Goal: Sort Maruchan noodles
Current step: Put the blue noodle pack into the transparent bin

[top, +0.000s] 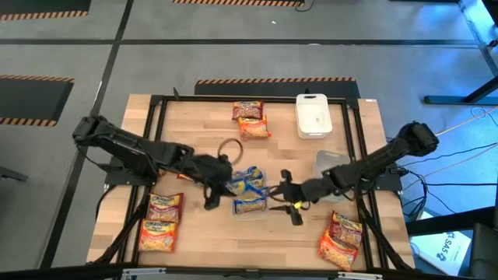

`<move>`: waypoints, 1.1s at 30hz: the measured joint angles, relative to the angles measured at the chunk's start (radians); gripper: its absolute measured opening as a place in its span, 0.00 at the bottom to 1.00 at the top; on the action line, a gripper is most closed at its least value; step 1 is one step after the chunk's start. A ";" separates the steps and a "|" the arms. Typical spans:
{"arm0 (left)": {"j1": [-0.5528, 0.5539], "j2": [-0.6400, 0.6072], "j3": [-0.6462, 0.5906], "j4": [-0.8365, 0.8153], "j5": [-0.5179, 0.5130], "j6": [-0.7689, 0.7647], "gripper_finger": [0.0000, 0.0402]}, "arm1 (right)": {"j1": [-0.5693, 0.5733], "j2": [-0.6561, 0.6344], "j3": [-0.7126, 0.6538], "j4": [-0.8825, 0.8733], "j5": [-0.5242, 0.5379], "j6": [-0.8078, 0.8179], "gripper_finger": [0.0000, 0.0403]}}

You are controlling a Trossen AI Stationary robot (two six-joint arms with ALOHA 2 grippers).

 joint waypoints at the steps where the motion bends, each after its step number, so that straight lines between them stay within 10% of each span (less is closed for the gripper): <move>1: -0.011 0.031 0.033 -0.021 -0.002 -0.001 0.34 | 0.022 0.000 -0.007 -0.004 0.027 0.018 0.47; 17: -0.063 0.424 0.478 -0.439 -0.045 -0.054 0.34 | 0.328 -0.044 -0.009 -0.157 0.269 0.332 0.45; 33: -0.034 0.526 0.482 -0.495 0.019 -0.151 0.34 | 0.411 -0.042 -0.009 -0.193 0.427 0.396 0.45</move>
